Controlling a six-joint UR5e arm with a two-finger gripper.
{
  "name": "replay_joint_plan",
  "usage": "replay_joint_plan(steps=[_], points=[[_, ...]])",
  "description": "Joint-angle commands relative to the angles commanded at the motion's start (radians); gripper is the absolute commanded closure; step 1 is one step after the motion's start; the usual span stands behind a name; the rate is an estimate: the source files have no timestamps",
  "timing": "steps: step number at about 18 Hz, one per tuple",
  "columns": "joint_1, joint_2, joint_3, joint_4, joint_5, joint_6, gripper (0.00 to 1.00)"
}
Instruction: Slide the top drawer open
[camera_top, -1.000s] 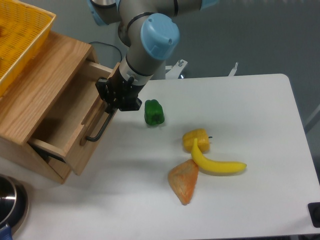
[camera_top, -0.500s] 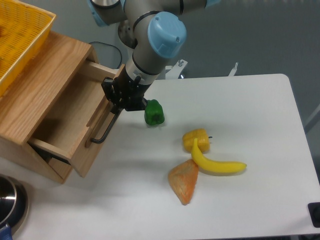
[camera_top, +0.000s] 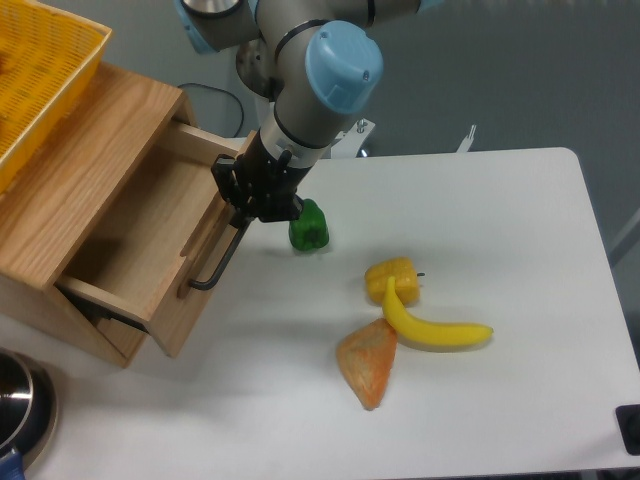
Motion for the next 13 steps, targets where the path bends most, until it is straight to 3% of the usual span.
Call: replay_joint_plan(steps=[13], points=[[0.003, 0.009, 0.015, -0.008, 0.009, -0.003, 0.96]])
